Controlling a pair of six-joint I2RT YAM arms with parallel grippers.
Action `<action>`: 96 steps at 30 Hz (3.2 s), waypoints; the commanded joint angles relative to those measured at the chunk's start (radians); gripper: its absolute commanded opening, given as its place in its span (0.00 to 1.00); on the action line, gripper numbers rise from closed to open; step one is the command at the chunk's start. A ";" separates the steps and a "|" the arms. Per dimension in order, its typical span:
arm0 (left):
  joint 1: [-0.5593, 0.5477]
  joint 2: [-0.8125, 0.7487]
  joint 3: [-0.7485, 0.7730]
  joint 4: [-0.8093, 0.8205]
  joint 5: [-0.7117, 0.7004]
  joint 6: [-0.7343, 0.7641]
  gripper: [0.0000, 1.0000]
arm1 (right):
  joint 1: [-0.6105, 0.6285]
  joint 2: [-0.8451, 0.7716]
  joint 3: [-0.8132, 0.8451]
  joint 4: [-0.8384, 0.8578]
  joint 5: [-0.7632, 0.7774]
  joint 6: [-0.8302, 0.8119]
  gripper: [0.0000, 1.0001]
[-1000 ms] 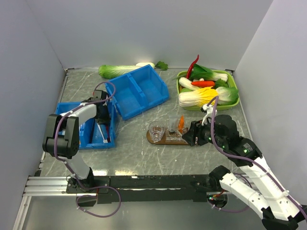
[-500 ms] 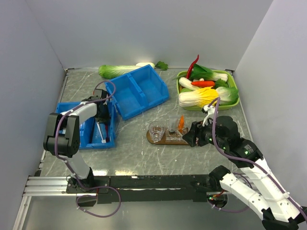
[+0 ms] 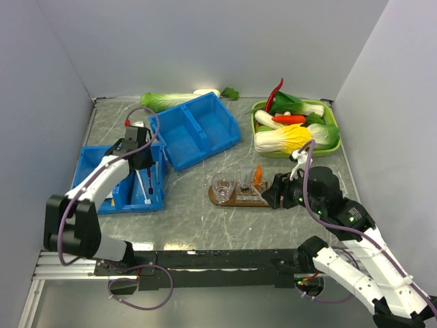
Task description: Prepare toiletry sets of a toothbrush and toothpaste on the tray
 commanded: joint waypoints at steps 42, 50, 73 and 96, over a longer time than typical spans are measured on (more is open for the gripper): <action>-0.933 -0.264 0.016 0.325 -0.204 -0.084 0.01 | 0.015 0.275 0.132 0.488 -0.251 0.167 0.73; -1.065 -0.157 0.096 0.355 -0.308 -0.107 0.01 | 0.017 0.275 0.086 0.457 -0.173 0.160 0.70; -1.103 -0.232 0.020 0.451 -0.272 -0.154 0.64 | 0.015 0.179 -0.006 0.551 -0.233 0.232 0.00; -1.031 -0.505 -0.310 0.759 0.184 -0.403 0.98 | -0.038 -0.073 -0.069 0.864 -0.412 0.327 0.00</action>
